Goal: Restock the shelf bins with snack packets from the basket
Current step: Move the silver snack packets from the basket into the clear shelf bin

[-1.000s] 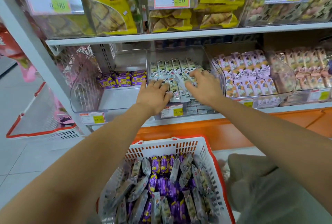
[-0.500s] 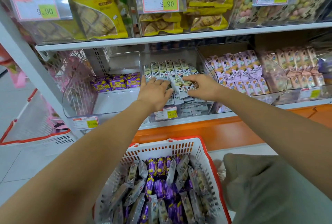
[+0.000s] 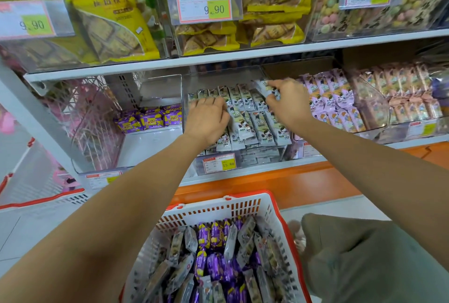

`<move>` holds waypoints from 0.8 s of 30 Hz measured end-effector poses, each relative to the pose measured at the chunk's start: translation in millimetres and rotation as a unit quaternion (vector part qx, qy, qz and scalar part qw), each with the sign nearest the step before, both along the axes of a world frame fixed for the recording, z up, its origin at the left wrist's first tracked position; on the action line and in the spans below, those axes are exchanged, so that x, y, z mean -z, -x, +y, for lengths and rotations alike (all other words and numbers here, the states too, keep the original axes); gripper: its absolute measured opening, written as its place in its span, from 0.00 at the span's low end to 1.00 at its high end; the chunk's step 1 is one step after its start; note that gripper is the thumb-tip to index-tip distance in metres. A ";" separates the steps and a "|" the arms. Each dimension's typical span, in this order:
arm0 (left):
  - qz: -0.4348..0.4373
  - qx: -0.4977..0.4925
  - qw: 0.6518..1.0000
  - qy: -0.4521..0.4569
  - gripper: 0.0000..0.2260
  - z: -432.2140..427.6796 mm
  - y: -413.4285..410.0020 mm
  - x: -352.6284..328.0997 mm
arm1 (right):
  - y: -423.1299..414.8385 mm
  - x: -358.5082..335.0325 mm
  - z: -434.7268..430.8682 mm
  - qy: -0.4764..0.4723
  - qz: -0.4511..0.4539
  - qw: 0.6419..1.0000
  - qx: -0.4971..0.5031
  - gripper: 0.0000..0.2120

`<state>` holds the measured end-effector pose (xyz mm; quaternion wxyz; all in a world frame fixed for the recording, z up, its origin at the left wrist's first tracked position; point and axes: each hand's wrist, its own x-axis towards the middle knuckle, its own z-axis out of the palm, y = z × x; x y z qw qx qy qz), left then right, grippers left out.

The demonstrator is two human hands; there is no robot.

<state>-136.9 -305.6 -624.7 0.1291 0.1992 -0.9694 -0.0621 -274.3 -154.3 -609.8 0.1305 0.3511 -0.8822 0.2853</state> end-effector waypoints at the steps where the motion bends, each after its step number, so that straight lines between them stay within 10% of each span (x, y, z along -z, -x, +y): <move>1: -0.002 0.002 1.000 -0.005 0.13 -0.9 3.8 0.7 | 4.9 2.4 -4.2 -0.024 0.016 1.000 0.012 0.19; 19: -0.110 0.037 0.993 0.014 0.20 -43.1 32.2 18.9 | 39.8 27.3 -59.3 -0.301 0.113 0.946 0.037 0.05; 24: -0.142 0.035 0.989 0.030 0.21 -41.7 29.1 17.2 | 44.8 27.0 -56.2 -0.337 0.109 0.935 0.004 0.15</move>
